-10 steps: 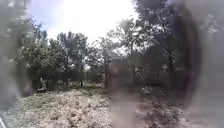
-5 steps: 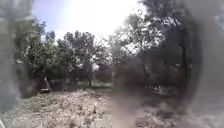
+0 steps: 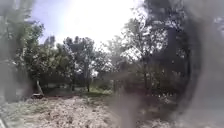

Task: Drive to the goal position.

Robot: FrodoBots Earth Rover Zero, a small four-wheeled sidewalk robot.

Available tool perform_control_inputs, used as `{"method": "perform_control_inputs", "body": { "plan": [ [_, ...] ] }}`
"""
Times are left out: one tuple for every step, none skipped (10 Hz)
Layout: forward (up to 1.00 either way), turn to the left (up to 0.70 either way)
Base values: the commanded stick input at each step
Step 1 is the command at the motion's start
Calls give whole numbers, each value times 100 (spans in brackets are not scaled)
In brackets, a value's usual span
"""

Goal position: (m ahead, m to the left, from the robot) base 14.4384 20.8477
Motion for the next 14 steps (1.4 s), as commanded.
{"method": "perform_control_inputs", "body": {
  "plan": [
    [70, 0],
    [70, 0],
    [70, 0],
    [70, 0],
    [70, 0],
    [70, 0],
    [70, 7],
    [70, 31],
    [70, 35],
    [70, 35],
    [70, 35],
    [70, 35],
    [70, 23],
    [70, 0]
  ]
}}
